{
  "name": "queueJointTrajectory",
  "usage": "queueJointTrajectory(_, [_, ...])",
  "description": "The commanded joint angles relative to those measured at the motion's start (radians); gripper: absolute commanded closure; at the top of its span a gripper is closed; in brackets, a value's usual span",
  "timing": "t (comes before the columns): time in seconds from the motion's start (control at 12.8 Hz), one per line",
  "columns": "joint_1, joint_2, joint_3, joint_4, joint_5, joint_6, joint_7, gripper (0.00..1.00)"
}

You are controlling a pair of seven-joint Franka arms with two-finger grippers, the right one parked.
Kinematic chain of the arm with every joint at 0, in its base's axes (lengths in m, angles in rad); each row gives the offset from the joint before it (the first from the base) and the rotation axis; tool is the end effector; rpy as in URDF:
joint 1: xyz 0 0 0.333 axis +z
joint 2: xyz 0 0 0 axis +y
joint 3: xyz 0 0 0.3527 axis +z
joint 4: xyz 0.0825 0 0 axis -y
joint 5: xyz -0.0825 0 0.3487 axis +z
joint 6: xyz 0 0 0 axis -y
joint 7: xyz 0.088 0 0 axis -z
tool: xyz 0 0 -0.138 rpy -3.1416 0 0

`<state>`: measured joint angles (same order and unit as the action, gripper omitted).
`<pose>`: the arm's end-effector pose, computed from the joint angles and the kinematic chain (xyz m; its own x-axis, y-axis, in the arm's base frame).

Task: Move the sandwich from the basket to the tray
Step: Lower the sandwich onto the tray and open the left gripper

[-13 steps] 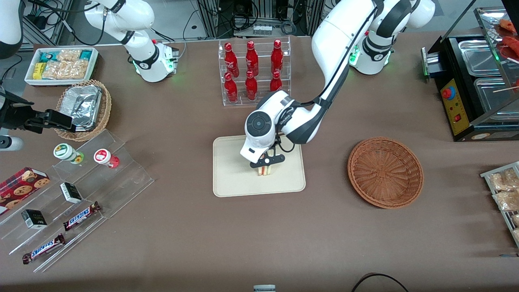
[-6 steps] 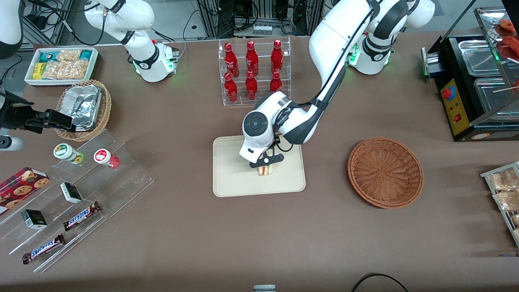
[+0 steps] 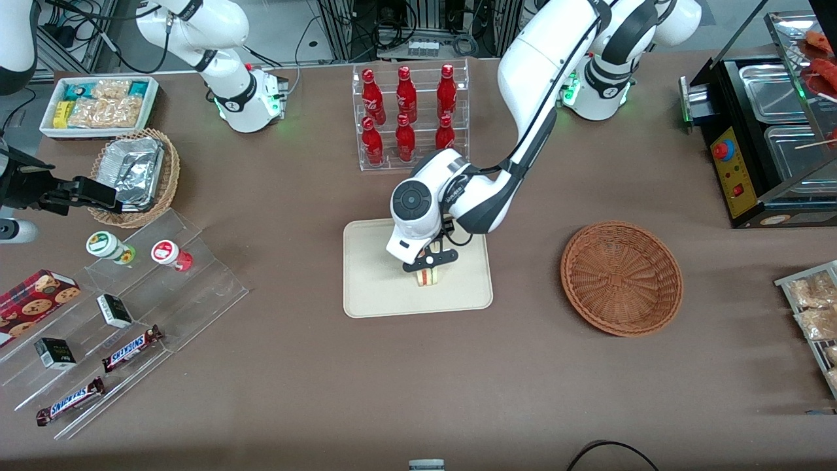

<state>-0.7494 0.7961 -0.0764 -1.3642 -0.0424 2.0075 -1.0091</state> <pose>0.4882 -0.5178 0.2471 0.9618 0.2246 -0.1568 0.2141 -0.9735 -0.0807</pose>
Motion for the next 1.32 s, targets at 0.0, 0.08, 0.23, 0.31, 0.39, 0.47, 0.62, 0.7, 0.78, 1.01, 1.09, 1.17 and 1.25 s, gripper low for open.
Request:
queueJointTrajectory(0.0, [-0.016,0.005,0.012,0.037,0.016,-0.012,-0.025,0.0])
queueJointTrajectory(0.08, [-0.015,-0.014,0.012,0.039,0.012,-0.019,-0.025,0.0])
queueJointTrajectory(0.23, [-0.013,-0.06,0.009,0.051,0.007,-0.077,-0.017,0.0])
queueJointTrajectory(0.31, [-0.013,-0.076,0.007,0.072,0.004,-0.122,-0.016,0.0])
queueJointTrajectory(0.39, [-0.013,-0.09,0.006,0.104,0.001,-0.18,-0.014,0.0])
queueJointTrajectory(0.47, [-0.013,-0.103,0.006,0.14,0.001,-0.232,-0.013,0.0])
queueJointTrajectory(0.62, [-0.002,-0.135,0.009,0.161,0.002,-0.288,0.016,0.0])
queueJointTrajectory(0.7, [0.007,-0.155,0.01,0.158,0.002,-0.291,0.085,0.0])
queueJointTrajectory(0.78, [0.016,-0.169,0.014,0.154,0.004,-0.305,0.157,0.0])
queueJointTrajectory(1.01, [0.109,-0.221,0.015,0.145,0.004,-0.421,0.365,0.0])
queueJointTrajectory(1.09, [0.131,-0.247,0.017,0.134,0.009,-0.449,0.444,0.0])
queueJointTrajectory(1.17, [0.181,-0.277,0.017,0.108,0.009,-0.46,0.499,0.0])
queueJointTrajectory(1.25, [0.232,-0.322,0.015,0.068,0.007,-0.461,0.561,0.0])
